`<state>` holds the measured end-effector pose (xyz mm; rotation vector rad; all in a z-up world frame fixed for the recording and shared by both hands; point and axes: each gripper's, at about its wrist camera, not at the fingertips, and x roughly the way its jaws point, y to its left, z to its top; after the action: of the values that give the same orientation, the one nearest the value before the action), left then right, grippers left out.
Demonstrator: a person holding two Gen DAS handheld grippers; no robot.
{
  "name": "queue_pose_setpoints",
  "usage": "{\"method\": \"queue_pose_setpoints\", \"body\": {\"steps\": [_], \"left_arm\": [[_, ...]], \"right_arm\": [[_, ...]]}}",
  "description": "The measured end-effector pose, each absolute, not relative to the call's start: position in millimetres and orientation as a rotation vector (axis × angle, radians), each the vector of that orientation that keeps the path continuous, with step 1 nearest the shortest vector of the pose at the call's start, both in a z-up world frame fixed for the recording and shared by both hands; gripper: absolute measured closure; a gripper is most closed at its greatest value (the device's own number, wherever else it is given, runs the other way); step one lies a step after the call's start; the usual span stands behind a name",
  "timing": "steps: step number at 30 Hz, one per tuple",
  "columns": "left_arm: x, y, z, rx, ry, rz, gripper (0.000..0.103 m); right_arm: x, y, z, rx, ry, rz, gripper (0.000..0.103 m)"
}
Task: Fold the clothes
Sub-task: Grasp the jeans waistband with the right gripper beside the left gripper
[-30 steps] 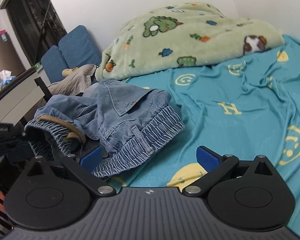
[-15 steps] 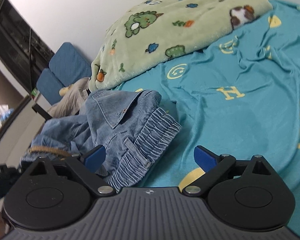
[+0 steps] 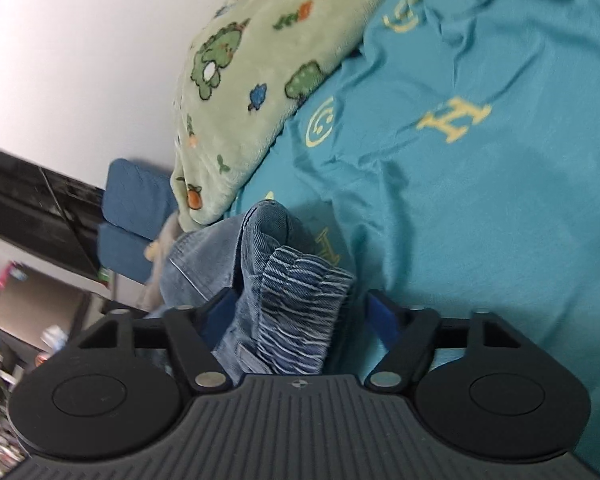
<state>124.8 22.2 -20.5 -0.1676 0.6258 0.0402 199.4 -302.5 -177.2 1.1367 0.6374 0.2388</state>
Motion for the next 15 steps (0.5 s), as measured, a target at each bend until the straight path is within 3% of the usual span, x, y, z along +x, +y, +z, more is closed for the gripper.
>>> {"method": "queue_pose_setpoints", "body": {"steps": [1, 5, 7, 15], "left_arm": [[123, 21, -21, -0.158, 0.626, 0.045, 0.071], [119, 12, -23, -0.093, 0.621, 0.050, 0.067], [116, 7, -25, -0.053, 0.618, 0.055, 0.066], [99, -12, -37, 0.084, 0.631, 0.010, 0.063]], "right_arm": [[201, -302, -178, 1.159, 0.640, 0.251, 0.052], [199, -301, -164, 1.172, 0.604, 0.284, 0.074], [195, -301, -149, 1.149, 0.544, 0.303, 0.094], [183, -296, -83, 0.937, 0.330, 0.358, 0.096]]}}
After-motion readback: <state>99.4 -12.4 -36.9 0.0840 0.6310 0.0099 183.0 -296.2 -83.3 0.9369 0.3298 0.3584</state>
